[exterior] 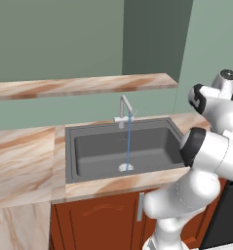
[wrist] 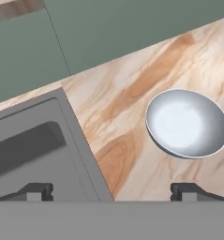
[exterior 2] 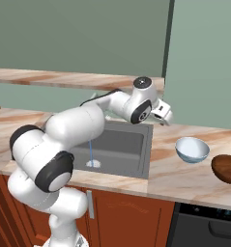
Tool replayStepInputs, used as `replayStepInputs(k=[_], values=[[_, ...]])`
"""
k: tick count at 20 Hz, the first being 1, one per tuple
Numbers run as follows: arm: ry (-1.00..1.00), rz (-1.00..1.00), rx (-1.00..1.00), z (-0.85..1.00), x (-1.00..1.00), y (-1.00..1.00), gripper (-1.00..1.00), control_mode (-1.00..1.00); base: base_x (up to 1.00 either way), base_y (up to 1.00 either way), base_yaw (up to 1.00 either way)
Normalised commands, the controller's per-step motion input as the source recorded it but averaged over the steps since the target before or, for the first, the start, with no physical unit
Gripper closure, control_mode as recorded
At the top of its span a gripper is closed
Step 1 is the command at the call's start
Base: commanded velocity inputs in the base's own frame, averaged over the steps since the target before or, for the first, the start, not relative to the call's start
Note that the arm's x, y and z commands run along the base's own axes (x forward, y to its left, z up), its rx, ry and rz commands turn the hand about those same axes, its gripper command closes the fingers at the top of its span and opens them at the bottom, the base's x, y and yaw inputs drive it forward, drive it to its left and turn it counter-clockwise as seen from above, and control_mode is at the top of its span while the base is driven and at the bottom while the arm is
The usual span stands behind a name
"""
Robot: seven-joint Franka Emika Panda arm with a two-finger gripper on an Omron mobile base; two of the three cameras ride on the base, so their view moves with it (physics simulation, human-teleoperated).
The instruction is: Rinse each bowl for a few seconds and place them down in the sink or on the counter.
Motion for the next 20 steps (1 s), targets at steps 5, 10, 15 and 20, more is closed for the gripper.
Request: replayStepInputs(k=[5, 10, 15, 20], values=[[0.10, 0.08, -0.09, -0.15, -0.12, -0.17, -1.00, -1.00, 0.00, 0.00, 0.00], [0.09, 0.08, -0.08, -0.17, -0.15, -0.15, -1.00, -1.00, 0.00, 0.00, 0.00], [0.12, 0.07, -0.06, -0.22, -0.06, -0.12, -1.00, -1.00, 0.00, 0.00, 0.00], [0.14, 0.07, -0.06, -0.22, 0.00, -0.11, -1.00, -1.00, 0.00, 0.00, 0.00]])
